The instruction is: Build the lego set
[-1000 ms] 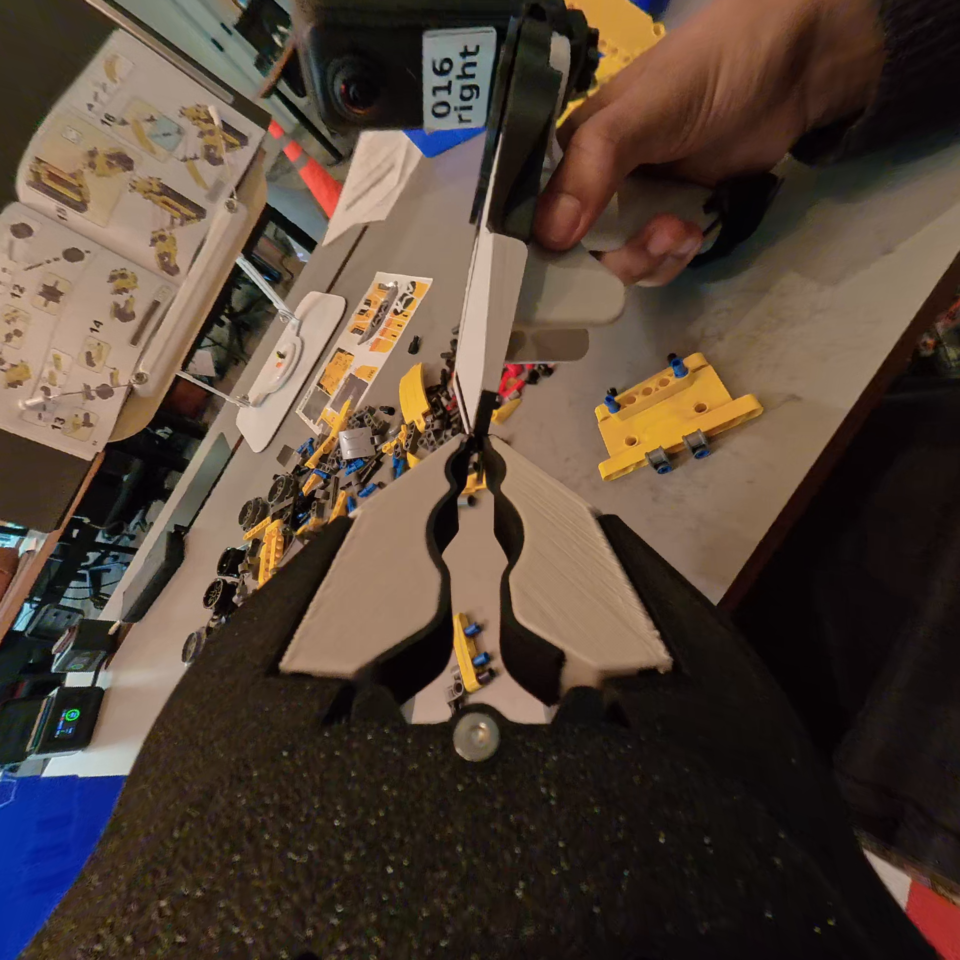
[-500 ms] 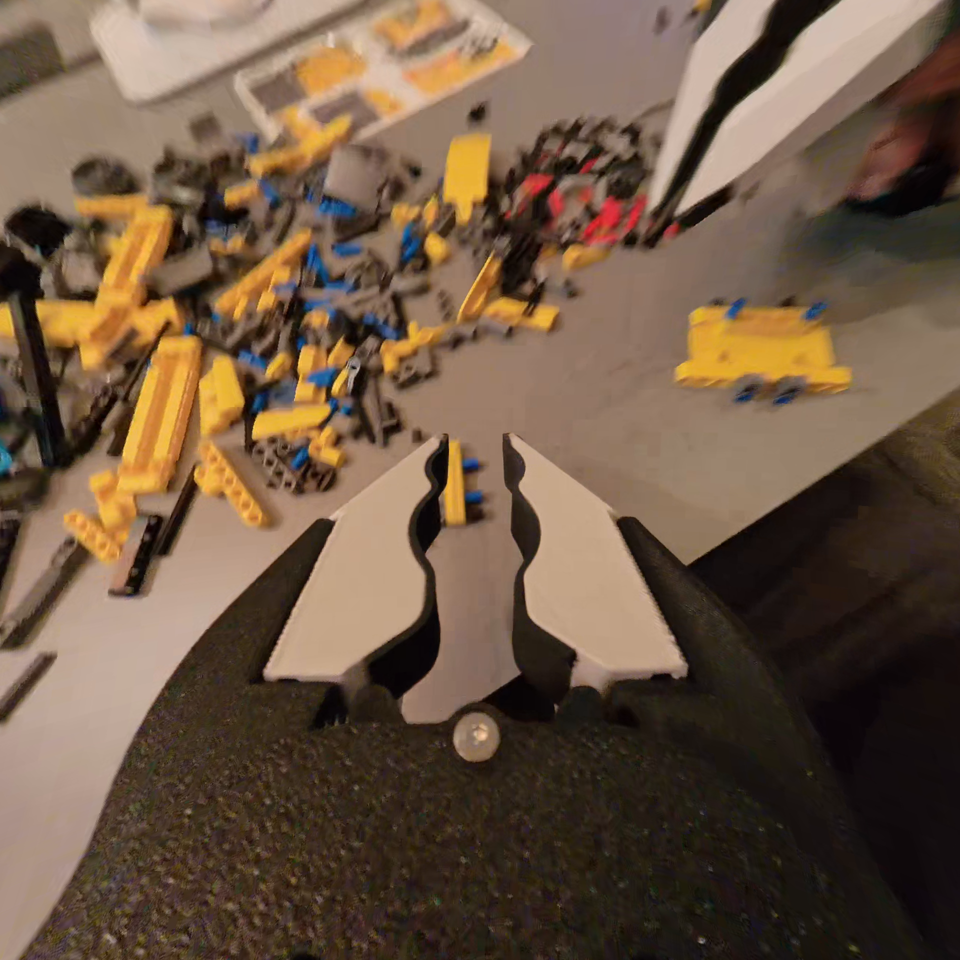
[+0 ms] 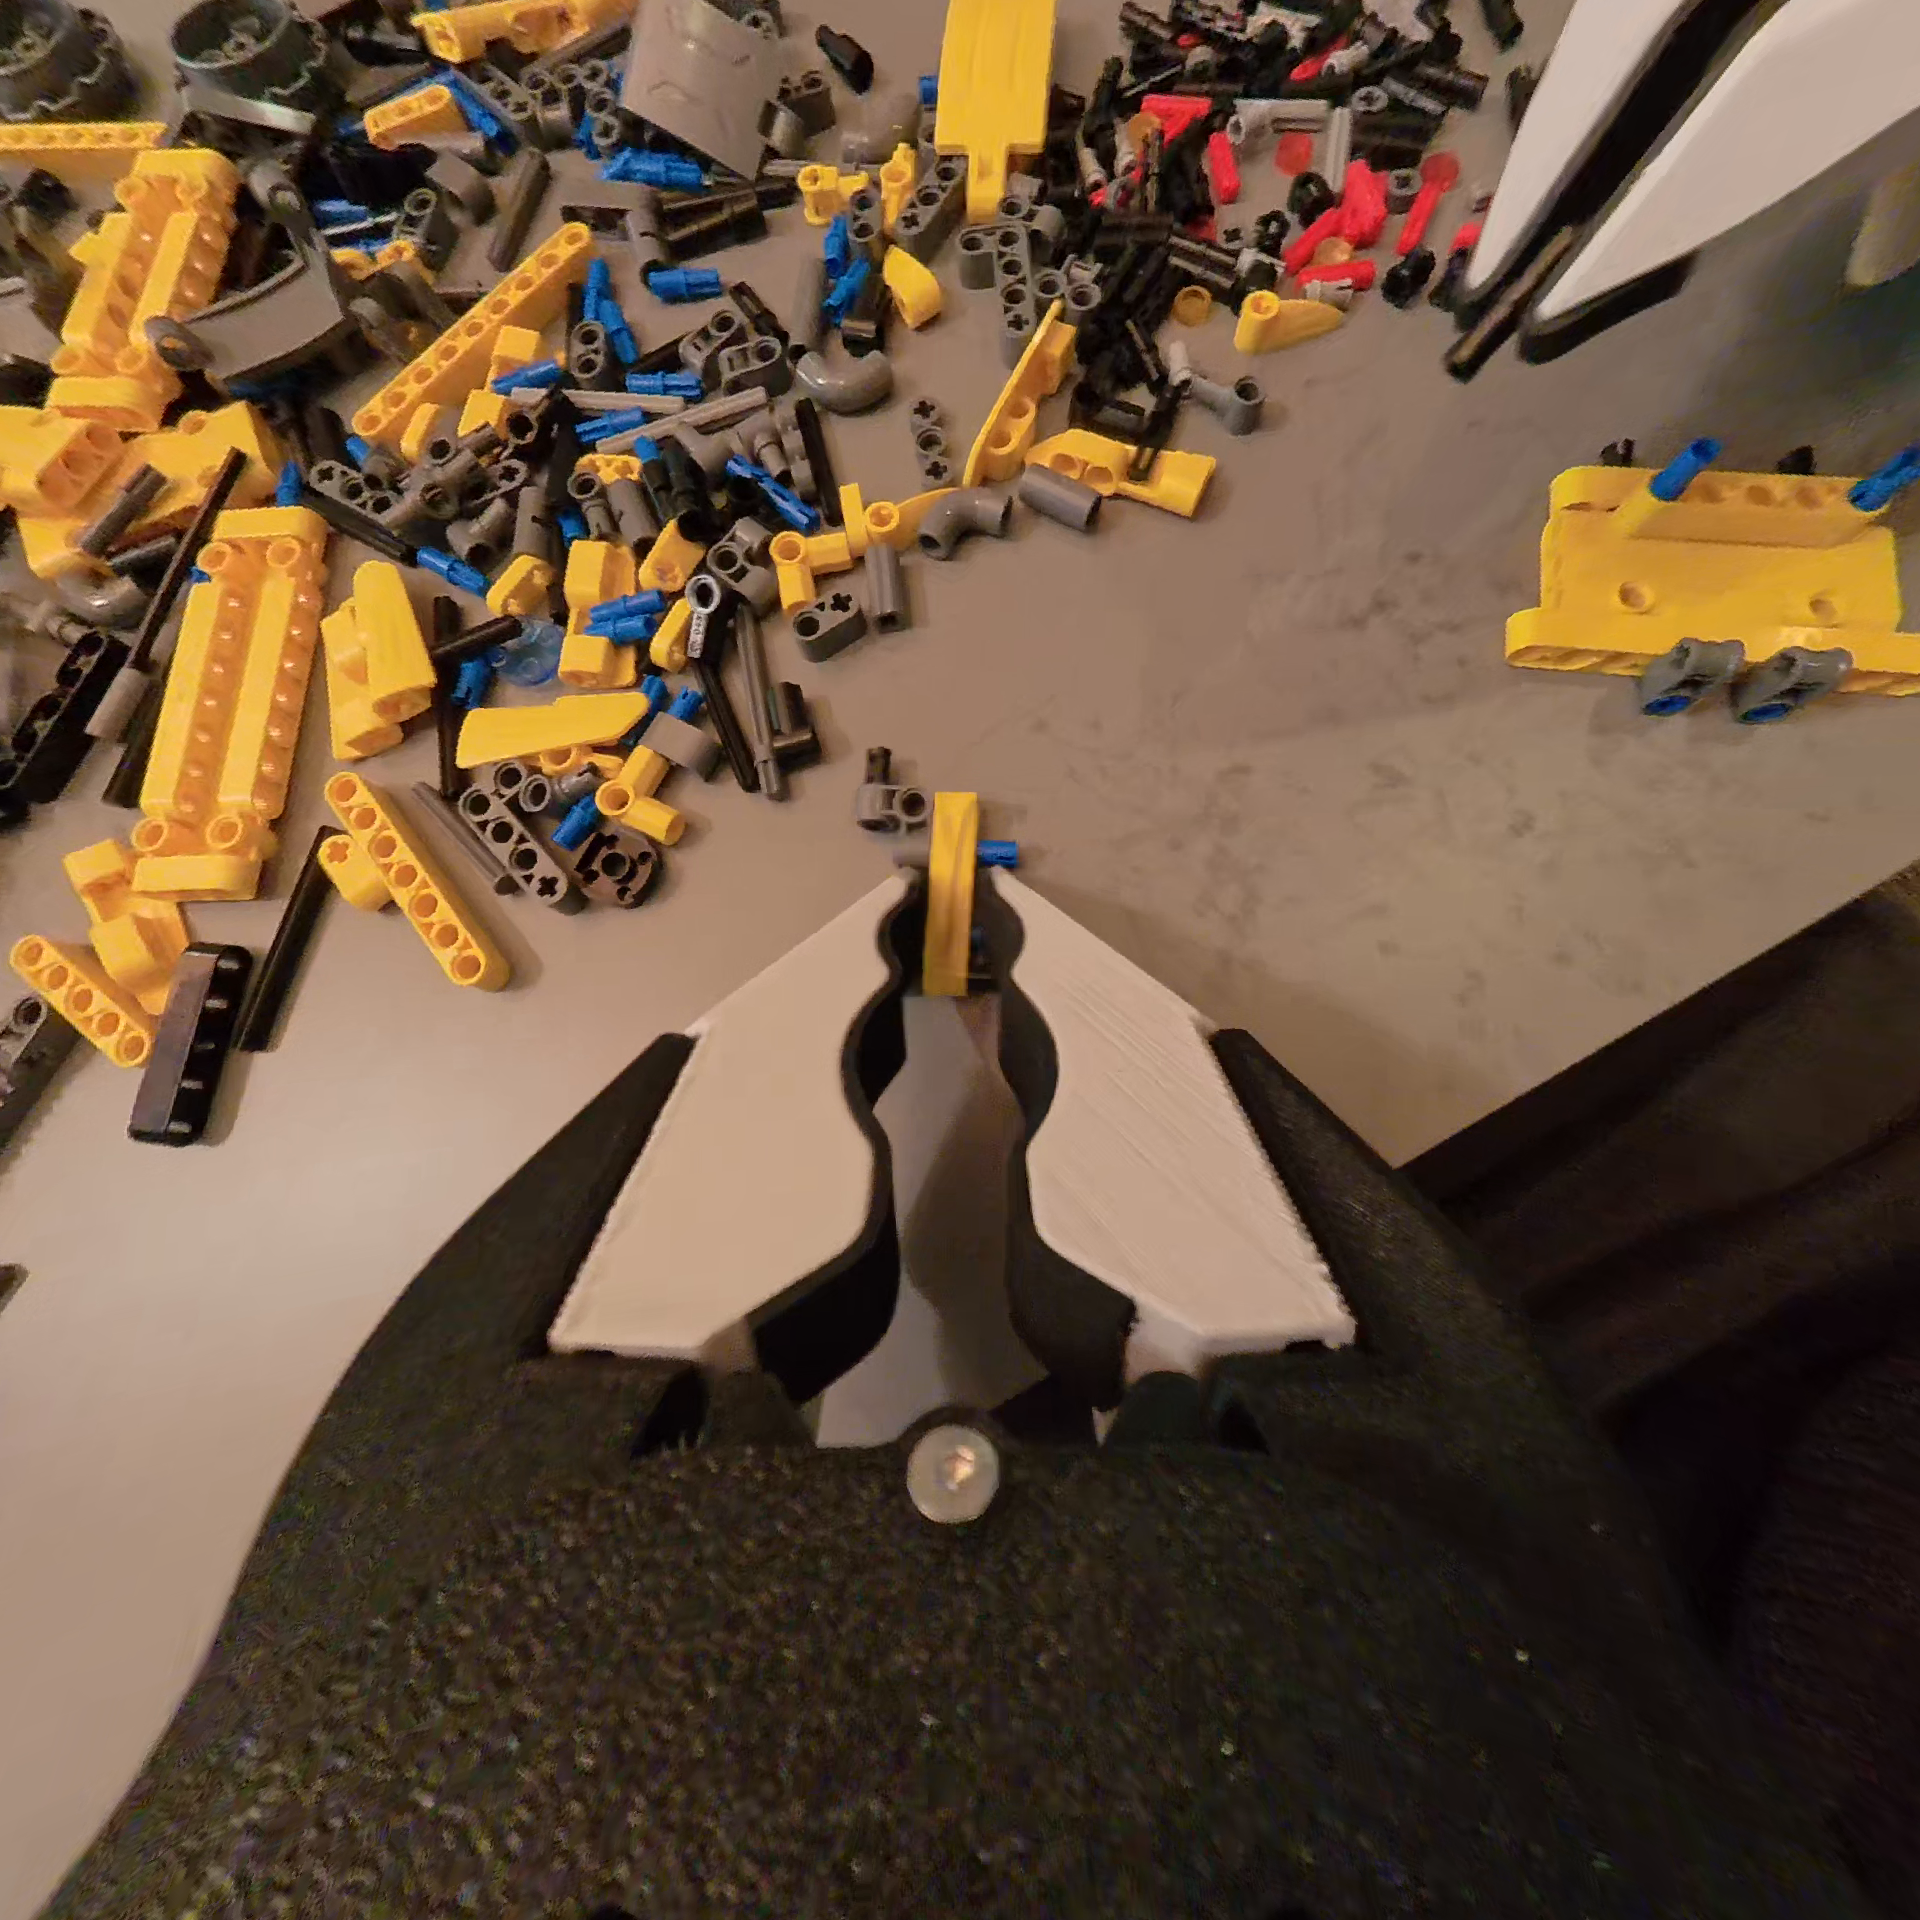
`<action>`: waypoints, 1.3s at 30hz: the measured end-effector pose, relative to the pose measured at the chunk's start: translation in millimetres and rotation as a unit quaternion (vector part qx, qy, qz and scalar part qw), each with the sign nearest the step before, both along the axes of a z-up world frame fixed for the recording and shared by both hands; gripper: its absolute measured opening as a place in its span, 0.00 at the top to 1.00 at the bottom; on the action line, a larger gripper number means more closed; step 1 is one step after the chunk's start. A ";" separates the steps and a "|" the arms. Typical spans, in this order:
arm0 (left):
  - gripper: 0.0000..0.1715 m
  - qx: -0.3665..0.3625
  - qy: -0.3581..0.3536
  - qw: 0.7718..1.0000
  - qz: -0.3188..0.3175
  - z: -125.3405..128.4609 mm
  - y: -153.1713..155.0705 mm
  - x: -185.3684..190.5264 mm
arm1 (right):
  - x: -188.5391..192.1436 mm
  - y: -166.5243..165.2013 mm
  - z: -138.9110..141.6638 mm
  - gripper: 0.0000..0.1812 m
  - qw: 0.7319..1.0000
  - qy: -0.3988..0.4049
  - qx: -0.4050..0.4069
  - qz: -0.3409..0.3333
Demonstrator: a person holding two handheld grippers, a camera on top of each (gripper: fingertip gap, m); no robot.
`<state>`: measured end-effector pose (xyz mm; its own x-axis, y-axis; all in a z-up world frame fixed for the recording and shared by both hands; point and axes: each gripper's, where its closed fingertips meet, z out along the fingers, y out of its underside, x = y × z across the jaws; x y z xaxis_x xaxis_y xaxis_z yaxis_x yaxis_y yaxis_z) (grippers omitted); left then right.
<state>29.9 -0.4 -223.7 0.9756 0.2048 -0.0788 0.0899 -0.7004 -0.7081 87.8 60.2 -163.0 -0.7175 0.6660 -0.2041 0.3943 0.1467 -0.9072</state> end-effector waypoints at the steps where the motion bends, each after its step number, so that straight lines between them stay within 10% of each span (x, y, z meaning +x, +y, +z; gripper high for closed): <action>1: 0.95 -0.001 -0.001 1.000 -0.002 -0.1 0.7 0.6 | -0.1 -0.5 -1.5 0.97 1.000 0.002 0.008 0.000; 6: 0.96 0.003 -0.030 0.999 -0.013 1.8 4.9 5.6 | 0.1 -6.2 -5.4 0.97 0.997 0.037 0.068 0.002; 13: 0.96 0.138 -0.275 0.951 -0.041 34.1 17.0 35.9 | 1.0 -17.1 2.5 0.97 0.967 0.164 0.196 -0.003; 23: 0.96 0.157 -0.311 0.935 -0.056 39.7 23.1 53.7 | -4.3 -23.7 -12.7 0.98 0.892 0.250 0.376 -0.018; 39: 0.96 0.118 -0.295 0.947 -0.046 22.3 25.7 56.0 | -3.5 -26.5 -30.5 0.98 0.889 0.226 0.399 0.007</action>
<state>86.0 25.3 -201.4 0.8504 0.0607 0.5227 0.4646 -0.5529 -0.6917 84.2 33.7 -193.5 -0.6158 0.4589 0.6404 0.0085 0.8167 -0.5770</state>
